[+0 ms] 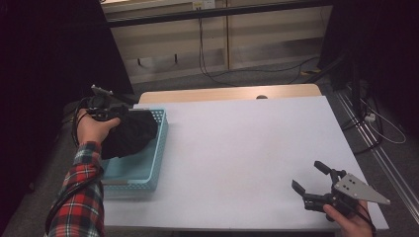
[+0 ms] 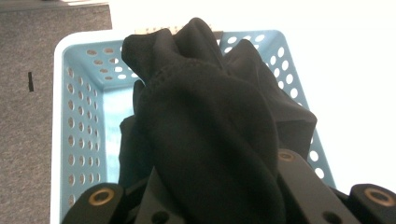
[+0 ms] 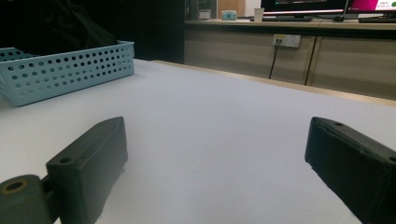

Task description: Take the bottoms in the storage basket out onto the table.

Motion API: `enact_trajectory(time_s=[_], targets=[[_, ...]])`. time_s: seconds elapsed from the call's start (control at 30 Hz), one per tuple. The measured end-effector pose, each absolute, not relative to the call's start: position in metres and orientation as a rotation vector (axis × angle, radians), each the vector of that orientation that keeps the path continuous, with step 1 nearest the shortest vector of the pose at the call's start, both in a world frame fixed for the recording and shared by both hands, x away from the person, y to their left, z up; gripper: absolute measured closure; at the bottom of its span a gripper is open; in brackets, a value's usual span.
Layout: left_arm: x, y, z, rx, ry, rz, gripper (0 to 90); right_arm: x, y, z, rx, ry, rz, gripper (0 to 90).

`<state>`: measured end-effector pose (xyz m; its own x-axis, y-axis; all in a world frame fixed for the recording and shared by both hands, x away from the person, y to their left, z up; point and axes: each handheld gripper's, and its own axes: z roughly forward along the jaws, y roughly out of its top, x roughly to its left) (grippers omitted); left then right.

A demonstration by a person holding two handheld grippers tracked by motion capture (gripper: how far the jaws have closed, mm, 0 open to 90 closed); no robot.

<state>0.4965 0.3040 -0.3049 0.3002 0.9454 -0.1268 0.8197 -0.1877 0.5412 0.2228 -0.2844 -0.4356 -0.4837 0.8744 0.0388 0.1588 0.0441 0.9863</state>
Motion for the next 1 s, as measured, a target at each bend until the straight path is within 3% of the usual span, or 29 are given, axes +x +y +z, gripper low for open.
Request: enact_trajectory(time_s=[1.0], targets=[[0.496,0.269,-0.23,1.986,1.385,0.34,77.8,0.222,-0.285,-0.436,1.044,1.713,1.49,5.3]])
